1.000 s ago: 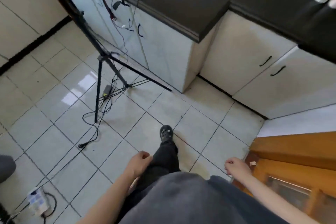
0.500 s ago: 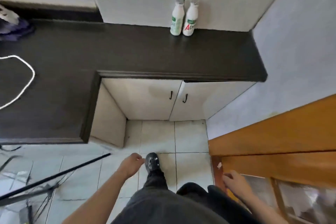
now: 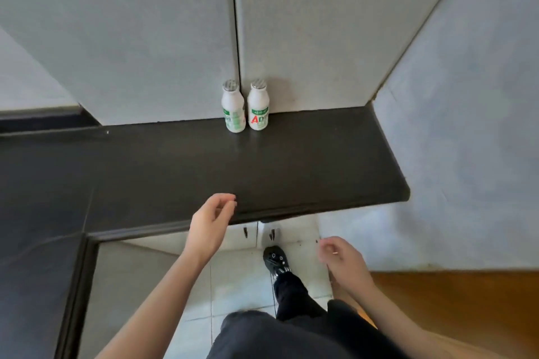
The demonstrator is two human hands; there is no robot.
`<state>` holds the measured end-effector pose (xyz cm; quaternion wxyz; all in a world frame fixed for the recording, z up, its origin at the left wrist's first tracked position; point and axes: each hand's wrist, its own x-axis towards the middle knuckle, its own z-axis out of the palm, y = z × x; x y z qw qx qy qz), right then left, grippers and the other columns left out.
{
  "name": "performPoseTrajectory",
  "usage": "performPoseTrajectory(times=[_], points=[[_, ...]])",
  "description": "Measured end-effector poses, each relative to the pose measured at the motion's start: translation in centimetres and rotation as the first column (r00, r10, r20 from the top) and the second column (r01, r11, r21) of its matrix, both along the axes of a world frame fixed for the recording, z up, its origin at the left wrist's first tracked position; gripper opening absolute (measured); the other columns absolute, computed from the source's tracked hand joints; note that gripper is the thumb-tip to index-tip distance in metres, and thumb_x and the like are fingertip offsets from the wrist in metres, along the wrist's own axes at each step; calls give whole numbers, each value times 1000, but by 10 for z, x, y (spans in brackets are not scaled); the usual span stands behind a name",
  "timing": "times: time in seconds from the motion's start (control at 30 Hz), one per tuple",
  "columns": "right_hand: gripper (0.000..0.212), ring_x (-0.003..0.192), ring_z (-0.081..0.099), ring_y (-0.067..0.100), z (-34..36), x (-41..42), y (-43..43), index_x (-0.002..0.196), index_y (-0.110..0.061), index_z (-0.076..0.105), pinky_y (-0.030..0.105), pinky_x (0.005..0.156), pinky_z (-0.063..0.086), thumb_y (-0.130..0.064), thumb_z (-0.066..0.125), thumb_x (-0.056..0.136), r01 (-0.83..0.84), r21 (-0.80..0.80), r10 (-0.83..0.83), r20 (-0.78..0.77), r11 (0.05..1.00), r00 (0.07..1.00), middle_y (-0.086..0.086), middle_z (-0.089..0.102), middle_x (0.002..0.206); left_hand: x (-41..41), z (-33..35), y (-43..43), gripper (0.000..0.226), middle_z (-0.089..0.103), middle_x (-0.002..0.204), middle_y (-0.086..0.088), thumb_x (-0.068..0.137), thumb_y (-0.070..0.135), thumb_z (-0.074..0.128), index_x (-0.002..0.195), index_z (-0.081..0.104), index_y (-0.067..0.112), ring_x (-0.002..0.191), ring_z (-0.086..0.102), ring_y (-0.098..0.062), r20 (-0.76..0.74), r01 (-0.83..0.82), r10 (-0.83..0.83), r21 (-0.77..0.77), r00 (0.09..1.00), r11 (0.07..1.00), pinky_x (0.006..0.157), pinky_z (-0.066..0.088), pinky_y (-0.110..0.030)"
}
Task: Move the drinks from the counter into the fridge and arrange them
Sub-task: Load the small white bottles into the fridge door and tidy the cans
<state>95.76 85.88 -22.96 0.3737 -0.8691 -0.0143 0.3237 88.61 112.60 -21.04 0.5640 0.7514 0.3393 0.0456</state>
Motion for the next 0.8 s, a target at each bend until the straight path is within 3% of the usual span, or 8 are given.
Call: performPoseTrajectory(times=[0.1, 0.23, 0.37, 0.5, 0.7, 0.8], points=[[11, 93, 62, 5, 22, 72, 47, 95, -31, 62, 15, 76, 44, -21, 57, 92, -82, 106, 73, 86, 991, 994, -11, 64, 95, 48, 23, 20, 14, 66, 98, 16, 94, 26, 55, 98, 60, 39, 90, 62, 1, 91, -140, 132, 86, 987, 986, 77, 48, -17], [16, 92, 61, 0, 50, 156, 111, 107, -31, 60, 11, 75, 43, -24, 56, 93, -227, 165, 184, 243, 960, 953, -15, 63, 98, 116, 42, 49, 25, 57, 112, 15, 94, 23, 53, 119, 56, 28, 92, 54, 12, 200, -261, 218, 222, 955, 939, 70, 39, 0], [24, 87, 58, -1, 69, 206, 165, 117, -23, 59, 15, 75, 44, -26, 55, 93, -332, 119, 259, 407, 936, 876, -13, 61, 102, 162, 50, 67, 34, 47, 120, 14, 94, 27, 52, 128, 49, 25, 98, 49, 7, 217, -274, 214, 305, 953, 912, 77, 35, -5], [32, 103, 58, 8, 72, 225, 192, 122, -20, 54, 26, 85, 47, -26, 58, 91, -386, 48, 320, 473, 921, 821, -7, 59, 117, 180, 45, 74, 30, 50, 121, 14, 94, 28, 53, 124, 52, 27, 102, 49, 2, 191, -236, 182, 314, 965, 920, 81, 42, -20], [33, 109, 55, 15, 67, 235, 211, 120, -16, 53, 36, 87, 49, -26, 60, 89, -482, -10, 391, 599, 876, 699, -2, 57, 116, 198, 41, 75, 23, 53, 112, 16, 89, 31, 55, 111, 50, 36, 97, 50, 0, 199, -227, 166, 339, 966, 913, 74, 40, -19], [36, 112, 53, 16, 67, 235, 219, 121, -13, 53, 33, 91, 47, -23, 62, 88, -486, 19, 374, 615, 873, 694, 1, 56, 118, 203, 41, 78, 17, 57, 108, 15, 87, 31, 58, 99, 46, 35, 96, 53, -2, 183, -241, 185, 358, 965, 902, 70, 40, -20]])
